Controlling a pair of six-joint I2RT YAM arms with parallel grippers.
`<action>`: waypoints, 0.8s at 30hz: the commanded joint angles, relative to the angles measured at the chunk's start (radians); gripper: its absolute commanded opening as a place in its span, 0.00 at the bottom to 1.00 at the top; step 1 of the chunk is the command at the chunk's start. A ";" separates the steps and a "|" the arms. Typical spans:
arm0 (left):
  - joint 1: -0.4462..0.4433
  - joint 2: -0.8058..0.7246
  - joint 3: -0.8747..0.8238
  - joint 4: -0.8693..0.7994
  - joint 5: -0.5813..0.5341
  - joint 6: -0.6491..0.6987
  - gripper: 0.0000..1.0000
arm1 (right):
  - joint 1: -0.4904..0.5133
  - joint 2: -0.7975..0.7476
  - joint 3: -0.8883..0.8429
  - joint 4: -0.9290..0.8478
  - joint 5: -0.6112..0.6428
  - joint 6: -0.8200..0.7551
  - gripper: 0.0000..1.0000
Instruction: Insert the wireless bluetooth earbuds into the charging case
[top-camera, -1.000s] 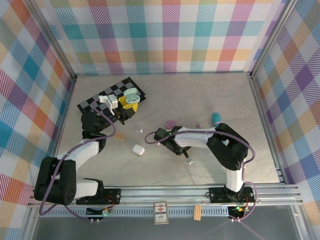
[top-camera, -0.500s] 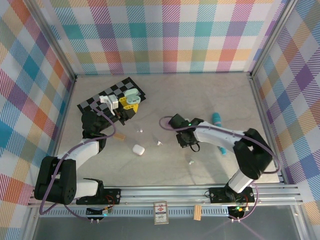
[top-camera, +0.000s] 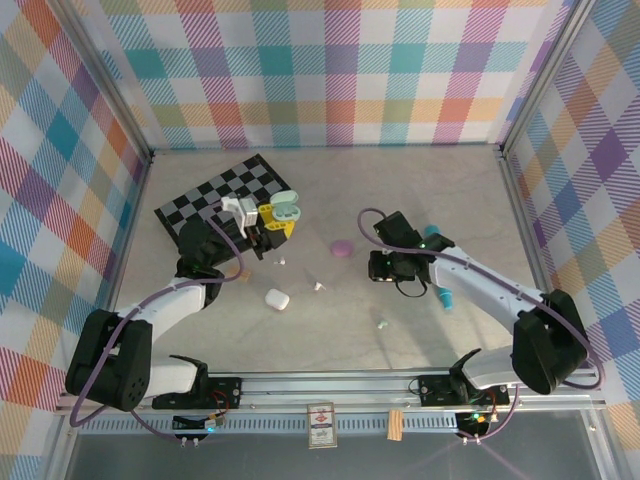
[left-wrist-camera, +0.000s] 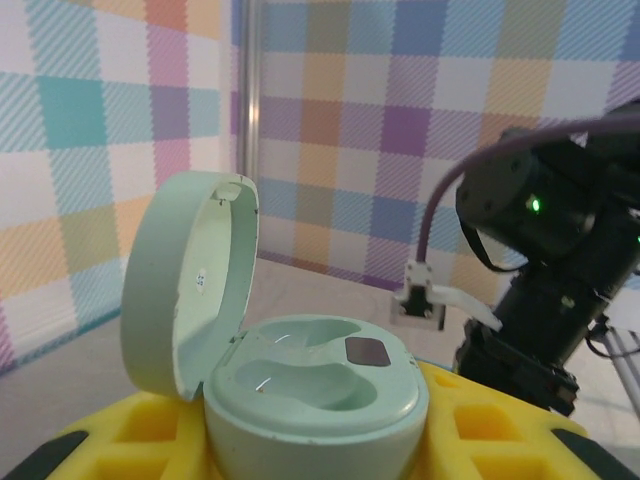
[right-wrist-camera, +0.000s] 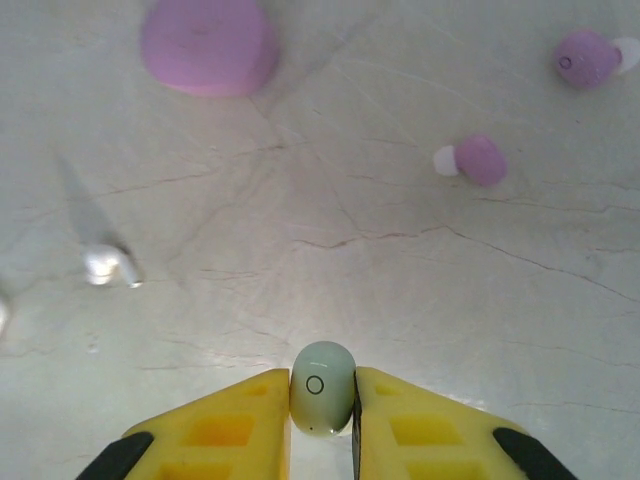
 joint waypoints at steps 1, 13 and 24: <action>-0.031 0.023 0.046 -0.009 0.064 0.040 0.37 | -0.006 -0.059 0.024 0.020 -0.066 -0.027 0.22; -0.129 0.093 0.117 -0.093 0.088 0.096 0.37 | -0.007 -0.195 0.135 0.053 -0.249 -0.061 0.22; -0.210 0.157 0.155 -0.015 0.140 0.023 0.36 | -0.008 -0.211 0.203 0.184 -0.489 -0.197 0.22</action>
